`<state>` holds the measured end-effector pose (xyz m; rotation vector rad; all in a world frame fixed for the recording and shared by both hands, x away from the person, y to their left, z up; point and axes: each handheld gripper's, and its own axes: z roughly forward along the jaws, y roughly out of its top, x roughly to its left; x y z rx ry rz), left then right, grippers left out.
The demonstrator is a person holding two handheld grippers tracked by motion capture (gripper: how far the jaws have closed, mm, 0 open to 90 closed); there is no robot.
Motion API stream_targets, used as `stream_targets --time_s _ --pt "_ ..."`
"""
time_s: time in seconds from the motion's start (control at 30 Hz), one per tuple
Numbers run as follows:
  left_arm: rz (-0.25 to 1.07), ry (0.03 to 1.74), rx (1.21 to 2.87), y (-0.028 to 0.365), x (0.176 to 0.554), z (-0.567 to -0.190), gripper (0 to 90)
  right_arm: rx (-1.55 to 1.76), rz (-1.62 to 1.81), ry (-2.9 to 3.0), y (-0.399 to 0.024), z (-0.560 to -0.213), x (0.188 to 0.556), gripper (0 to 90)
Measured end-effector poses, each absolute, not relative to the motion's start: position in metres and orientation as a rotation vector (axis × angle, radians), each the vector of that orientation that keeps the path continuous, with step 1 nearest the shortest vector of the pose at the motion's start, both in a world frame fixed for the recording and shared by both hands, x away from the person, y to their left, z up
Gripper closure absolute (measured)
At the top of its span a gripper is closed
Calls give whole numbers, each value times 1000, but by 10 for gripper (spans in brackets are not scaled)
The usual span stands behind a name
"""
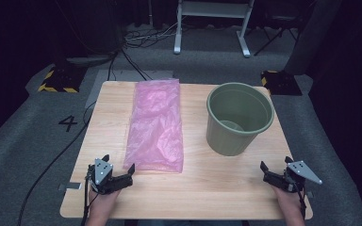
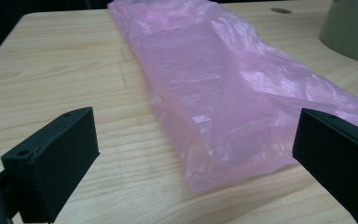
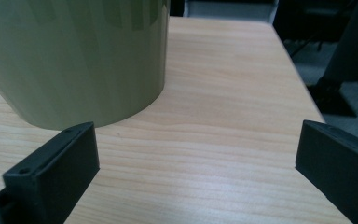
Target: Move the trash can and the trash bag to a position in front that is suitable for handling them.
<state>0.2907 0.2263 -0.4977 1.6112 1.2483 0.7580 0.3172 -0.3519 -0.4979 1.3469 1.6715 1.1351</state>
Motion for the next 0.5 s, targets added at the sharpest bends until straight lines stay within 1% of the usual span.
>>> stream_targets --time_s 0.07,0.2,0.33,0.37,0.5 --pt "729 1253 1597 224 293 -493 2 1358 1147 1657 -353 -498 317 0" --pt "772 1193 1627 206 303 -478 2 1349 1146 1640 -349 -497 323 0" --pt "725 1152 1603 181 326 -464 3 1376 1158 1611 -350 -495 333 0" --pt "725 1152 1603 181 326 -464 3 1376 1158 1611 -350 -495 333 0" --pt "723 1109 1597 159 344 -456 3 1397 1196 1576 -351 -491 338 0"
